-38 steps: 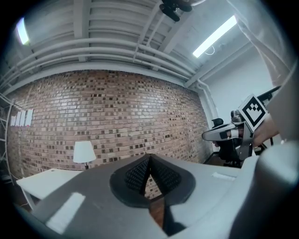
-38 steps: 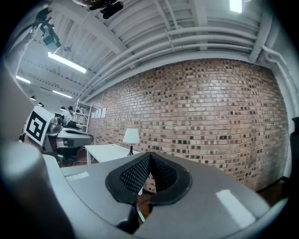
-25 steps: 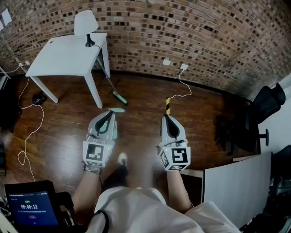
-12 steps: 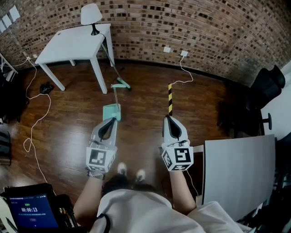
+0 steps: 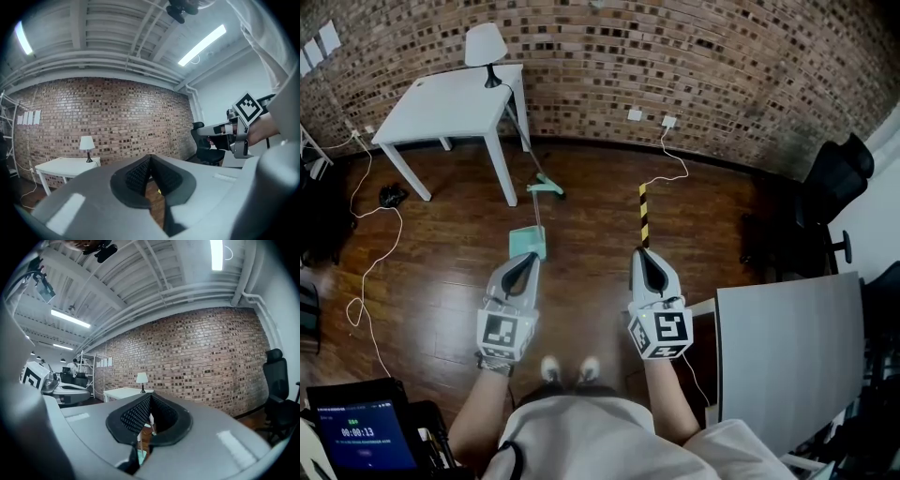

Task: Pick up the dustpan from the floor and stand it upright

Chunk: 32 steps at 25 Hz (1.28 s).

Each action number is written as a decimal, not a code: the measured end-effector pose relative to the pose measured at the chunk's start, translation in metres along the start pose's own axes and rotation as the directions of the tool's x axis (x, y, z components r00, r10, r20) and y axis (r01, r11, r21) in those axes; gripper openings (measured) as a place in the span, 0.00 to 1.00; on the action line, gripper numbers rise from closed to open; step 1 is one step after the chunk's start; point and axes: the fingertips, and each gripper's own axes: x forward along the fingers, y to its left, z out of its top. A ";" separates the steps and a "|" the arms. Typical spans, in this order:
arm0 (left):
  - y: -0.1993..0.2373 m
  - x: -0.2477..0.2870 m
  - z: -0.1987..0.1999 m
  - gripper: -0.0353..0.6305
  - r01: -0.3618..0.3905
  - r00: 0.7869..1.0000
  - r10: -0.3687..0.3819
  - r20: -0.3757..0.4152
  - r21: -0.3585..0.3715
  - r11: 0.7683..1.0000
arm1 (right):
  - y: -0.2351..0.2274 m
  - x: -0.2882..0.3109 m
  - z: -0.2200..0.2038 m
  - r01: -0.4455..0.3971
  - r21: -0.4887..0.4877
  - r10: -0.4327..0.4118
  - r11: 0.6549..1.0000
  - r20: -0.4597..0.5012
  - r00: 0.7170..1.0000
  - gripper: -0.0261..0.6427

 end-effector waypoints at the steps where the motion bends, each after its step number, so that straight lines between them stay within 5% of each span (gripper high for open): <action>1: 0.000 -0.001 0.001 0.06 0.003 1.000 -0.003 0.003 0.002 1.000 | 0.003 0.000 0.001 -0.003 -0.006 0.003 1.000 0.000 1.000 0.06; 8: 0.006 0.001 0.001 0.06 0.018 1.000 -0.018 0.013 0.008 1.000 | 0.020 0.007 0.002 -0.026 -0.081 0.025 0.996 -0.020 0.999 0.05; 32: 0.014 -0.012 0.000 0.06 0.007 1.000 -0.007 0.016 0.007 1.000 | 0.035 0.004 -0.002 -0.031 -0.105 0.028 0.994 -0.032 0.999 0.06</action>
